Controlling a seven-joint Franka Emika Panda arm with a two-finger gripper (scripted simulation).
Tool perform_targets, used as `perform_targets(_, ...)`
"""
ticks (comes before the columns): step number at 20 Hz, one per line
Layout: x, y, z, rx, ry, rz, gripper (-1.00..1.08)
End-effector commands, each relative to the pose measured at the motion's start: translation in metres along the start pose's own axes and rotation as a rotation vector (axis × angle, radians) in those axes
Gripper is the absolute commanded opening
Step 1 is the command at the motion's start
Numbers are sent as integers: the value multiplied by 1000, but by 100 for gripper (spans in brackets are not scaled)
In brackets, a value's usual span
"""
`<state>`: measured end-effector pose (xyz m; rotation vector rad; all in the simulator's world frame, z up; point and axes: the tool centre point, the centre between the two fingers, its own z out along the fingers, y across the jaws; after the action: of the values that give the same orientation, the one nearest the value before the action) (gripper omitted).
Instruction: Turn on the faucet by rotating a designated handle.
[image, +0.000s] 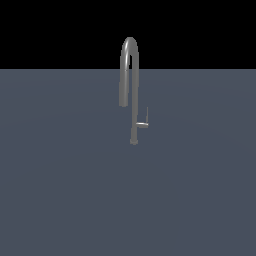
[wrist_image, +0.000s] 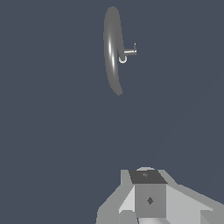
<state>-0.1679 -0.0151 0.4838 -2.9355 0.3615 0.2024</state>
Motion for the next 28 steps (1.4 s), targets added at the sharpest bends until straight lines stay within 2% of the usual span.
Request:
perform_targets(1,16,-1,3,40,-35,43,-100)
perform_targets(16,112,7,36,299,-253,306,-100)
perform_targets(28,186,24,84,533,-449,538,-100)
